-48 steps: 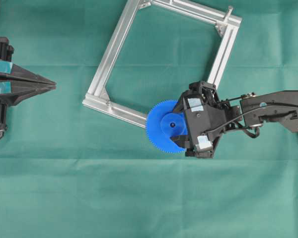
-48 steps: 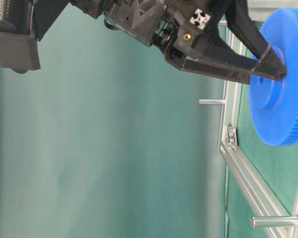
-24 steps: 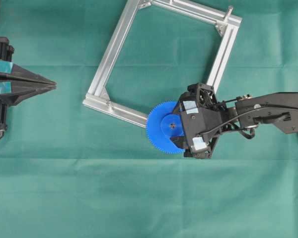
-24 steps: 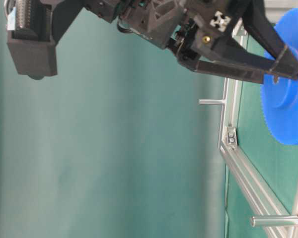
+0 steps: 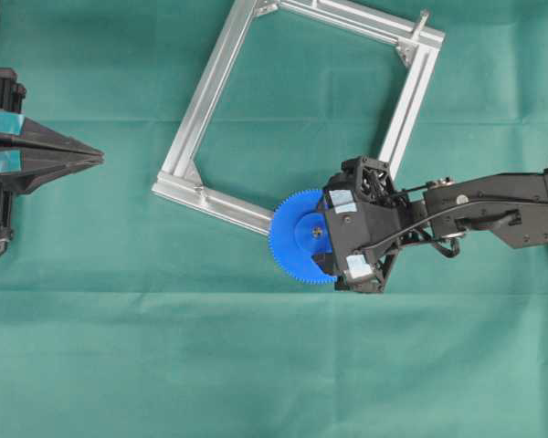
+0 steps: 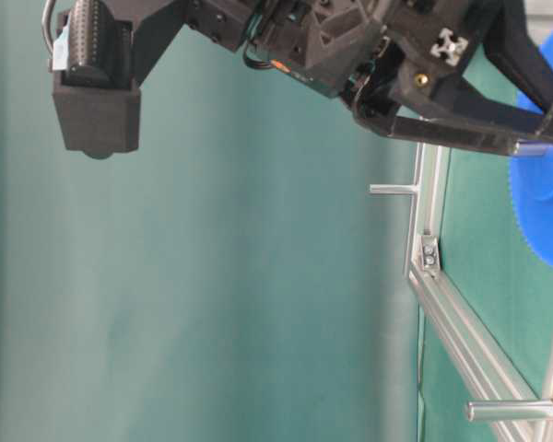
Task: Find the location of the shaft and insert the gear.
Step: 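Push the blue gear onto the shaft with the right gripper, then open the right gripper and pull it back from the gear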
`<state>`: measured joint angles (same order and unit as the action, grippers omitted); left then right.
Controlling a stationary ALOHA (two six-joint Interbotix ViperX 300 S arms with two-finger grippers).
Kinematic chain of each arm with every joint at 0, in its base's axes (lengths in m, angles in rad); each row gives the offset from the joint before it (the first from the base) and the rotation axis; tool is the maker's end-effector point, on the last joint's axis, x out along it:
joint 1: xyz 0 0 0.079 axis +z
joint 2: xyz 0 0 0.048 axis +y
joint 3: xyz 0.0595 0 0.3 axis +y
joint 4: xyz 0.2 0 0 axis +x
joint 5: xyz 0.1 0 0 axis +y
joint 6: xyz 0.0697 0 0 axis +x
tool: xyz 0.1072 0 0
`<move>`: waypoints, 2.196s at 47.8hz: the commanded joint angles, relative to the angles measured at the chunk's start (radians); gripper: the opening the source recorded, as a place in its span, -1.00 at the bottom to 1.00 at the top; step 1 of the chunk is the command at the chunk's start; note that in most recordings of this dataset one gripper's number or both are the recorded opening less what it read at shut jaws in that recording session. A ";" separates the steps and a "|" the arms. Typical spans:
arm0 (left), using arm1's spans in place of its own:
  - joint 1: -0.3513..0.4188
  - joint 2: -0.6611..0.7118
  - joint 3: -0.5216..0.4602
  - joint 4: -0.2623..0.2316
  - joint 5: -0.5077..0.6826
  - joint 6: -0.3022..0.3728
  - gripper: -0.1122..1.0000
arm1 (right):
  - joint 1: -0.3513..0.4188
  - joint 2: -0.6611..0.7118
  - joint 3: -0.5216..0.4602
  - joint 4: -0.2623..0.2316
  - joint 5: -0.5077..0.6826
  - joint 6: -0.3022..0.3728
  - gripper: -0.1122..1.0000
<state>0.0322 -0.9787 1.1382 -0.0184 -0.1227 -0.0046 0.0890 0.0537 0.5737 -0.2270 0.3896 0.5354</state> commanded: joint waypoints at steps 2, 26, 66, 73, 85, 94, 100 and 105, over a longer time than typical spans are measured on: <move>0.003 0.008 -0.026 -0.002 -0.003 0.002 -0.78 | -0.006 -0.008 -0.012 0.005 -0.006 0.003 0.44; 0.003 0.008 -0.026 -0.002 -0.005 0.002 -0.78 | -0.005 -0.008 -0.012 0.005 -0.003 0.002 0.44; 0.003 0.003 -0.026 -0.002 -0.003 0.005 -0.78 | -0.006 -0.152 -0.031 -0.035 0.064 -0.008 0.73; 0.003 0.003 -0.026 -0.002 -0.003 0.003 -0.78 | -0.006 -0.206 -0.029 -0.054 0.106 -0.008 0.73; 0.003 0.002 -0.026 -0.002 -0.003 0.003 -0.78 | -0.006 -0.278 -0.025 -0.058 0.115 -0.008 0.73; 0.003 0.002 -0.026 -0.002 -0.003 0.003 -0.78 | -0.006 -0.301 -0.009 -0.060 0.114 -0.006 0.74; 0.003 0.002 -0.026 -0.002 -0.002 0.003 -0.78 | -0.006 -0.311 0.000 -0.061 0.112 -0.005 0.74; 0.003 0.002 -0.026 -0.002 -0.003 0.003 -0.78 | -0.006 -0.327 0.015 -0.060 0.106 0.000 0.73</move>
<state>0.0322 -0.9802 1.1397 -0.0184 -0.1197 -0.0015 0.0828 -0.2439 0.5937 -0.2838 0.5062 0.5338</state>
